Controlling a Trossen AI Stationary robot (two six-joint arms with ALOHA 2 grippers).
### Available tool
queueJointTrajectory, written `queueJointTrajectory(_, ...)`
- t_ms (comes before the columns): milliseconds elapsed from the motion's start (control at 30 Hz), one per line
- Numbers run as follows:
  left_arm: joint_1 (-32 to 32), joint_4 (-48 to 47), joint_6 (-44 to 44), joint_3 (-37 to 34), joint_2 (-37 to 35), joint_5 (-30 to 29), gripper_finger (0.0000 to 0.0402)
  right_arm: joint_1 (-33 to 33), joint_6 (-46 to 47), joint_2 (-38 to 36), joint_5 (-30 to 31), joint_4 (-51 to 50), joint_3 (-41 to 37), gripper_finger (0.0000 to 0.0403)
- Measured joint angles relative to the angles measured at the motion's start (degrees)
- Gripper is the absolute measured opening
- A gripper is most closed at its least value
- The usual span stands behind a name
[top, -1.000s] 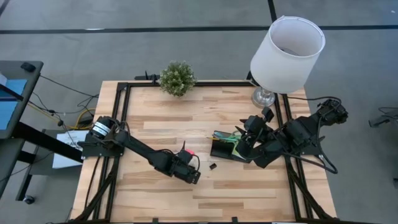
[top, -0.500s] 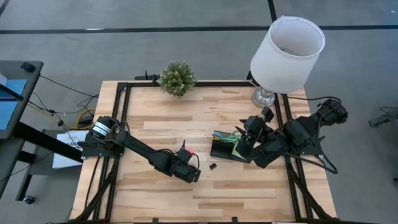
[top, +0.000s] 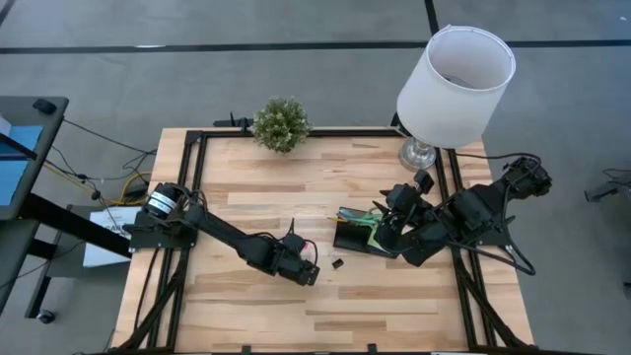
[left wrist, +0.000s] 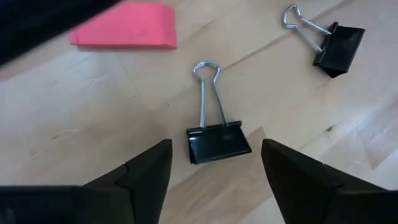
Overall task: Pick and place office supplies into organizer
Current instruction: Put the left black binder clip on the black desk organizer
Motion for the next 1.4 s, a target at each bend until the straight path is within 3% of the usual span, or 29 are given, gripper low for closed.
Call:
queueJointTrajectory(400,0.27,2.76,-0.52,0.15,2.34,1.41,0.0216,0.00,-0.03,0.00,0.02,0.66,-0.60,0.0129)
queueJointTrajectory(867,0.51,-1.15,-3.83,0.33,3.23,4.52,0.0215,0.07,-0.66,0.04,-0.15,5.78,-4.15,0.0129)
queueJointTrajectory(1100,0.62,-3.79,1.16,1.47,3.40,7.94,0.0215,0.09,-10.98,0.04,-0.03,12.69,2.88,0.0129)
queueJointTrajectory(1267,1.18,-14.17,5.81,5.01,3.69,12.10,0.0202,0.09,-22.99,0.00,0.02,18.66,8.14,0.0129)
queueJointTrajectory(1400,2.35,-15.66,6.26,5.93,3.76,12.45,0.0183,0.09,-29.69,0.00,0.02,22.63,9.03,0.0129)
